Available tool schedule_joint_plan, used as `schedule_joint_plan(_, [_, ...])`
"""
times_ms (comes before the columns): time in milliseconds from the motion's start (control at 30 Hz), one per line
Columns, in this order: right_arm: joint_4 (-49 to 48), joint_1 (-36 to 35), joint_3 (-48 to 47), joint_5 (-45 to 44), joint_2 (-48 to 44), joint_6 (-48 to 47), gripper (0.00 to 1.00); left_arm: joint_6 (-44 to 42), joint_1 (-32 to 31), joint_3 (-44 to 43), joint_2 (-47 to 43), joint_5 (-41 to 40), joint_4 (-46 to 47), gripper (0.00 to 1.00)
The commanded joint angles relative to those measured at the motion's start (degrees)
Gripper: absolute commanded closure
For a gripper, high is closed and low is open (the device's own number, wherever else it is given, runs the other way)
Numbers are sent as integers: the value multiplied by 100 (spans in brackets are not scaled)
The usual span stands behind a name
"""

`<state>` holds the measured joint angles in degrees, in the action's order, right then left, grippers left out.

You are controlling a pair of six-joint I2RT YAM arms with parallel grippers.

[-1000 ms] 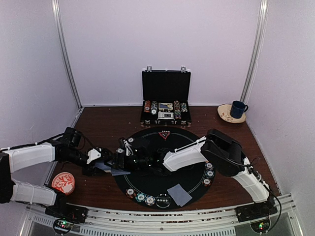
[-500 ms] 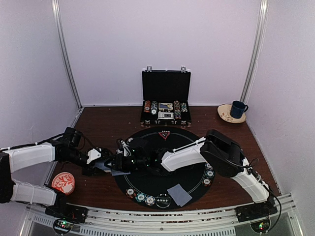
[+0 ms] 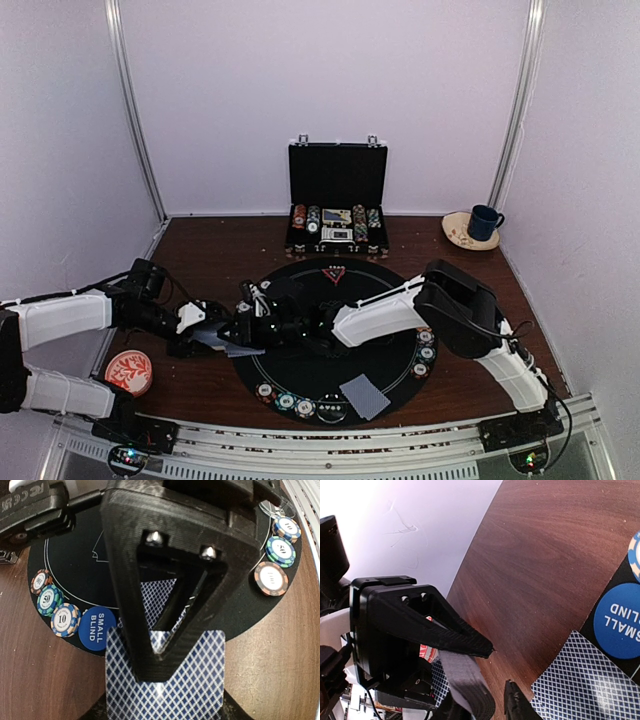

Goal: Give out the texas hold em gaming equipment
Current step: Pick up the poker card from the face-down deck piles.

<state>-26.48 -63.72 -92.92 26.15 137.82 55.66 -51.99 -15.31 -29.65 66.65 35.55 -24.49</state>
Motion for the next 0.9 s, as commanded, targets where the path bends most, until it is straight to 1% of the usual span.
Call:
schedule_joint_plan(0, [363,175,200,-330,-162,-54,75,-45,27,-12,14,244,44,89])
schedule_joint_plan(100, [365,174,221,-353,-238,-108,81,-40,21,-20,34,246,49,89])
schedule_joint_plan(167, [366,175,222,-317,-267,-129,88,-46,20,-13,30,247,47,89])
schedule_joint_plan(333, [398,169,336,-339,-436,-202,96,-48,23,-14,44,239,45,89])
schedule_joint_plan(500, [368,179,554,-355,-709,-251,100,-49,26,-15,66,233,49,89])
schedule_joint_plan(633, [409,200,714,-425,-906,-300,100,-48,25,-22,49,233,46,89])
schedule_joint_plan(667, [416,200,720,-430,-917,-300,98,-52,20,-19,43,235,45,89])
schedule_joint_plan(700, [423,198,711,-416,-904,-302,91,-56,22,-23,55,240,44,89])
schedule_joint_plan(733, [443,199,656,-386,-867,-301,78,-49,20,-15,58,241,49,89])
schedule_joint_plan(767, [457,198,608,-352,-816,-295,72,-49,19,-20,57,235,43,89])
schedule_joint_plan(800, [459,194,564,-328,-757,-281,69,-51,20,-15,58,240,49,89])
schedule_joint_plan(867, [468,181,475,-286,-613,-250,68,-41,20,-24,51,240,48,89])
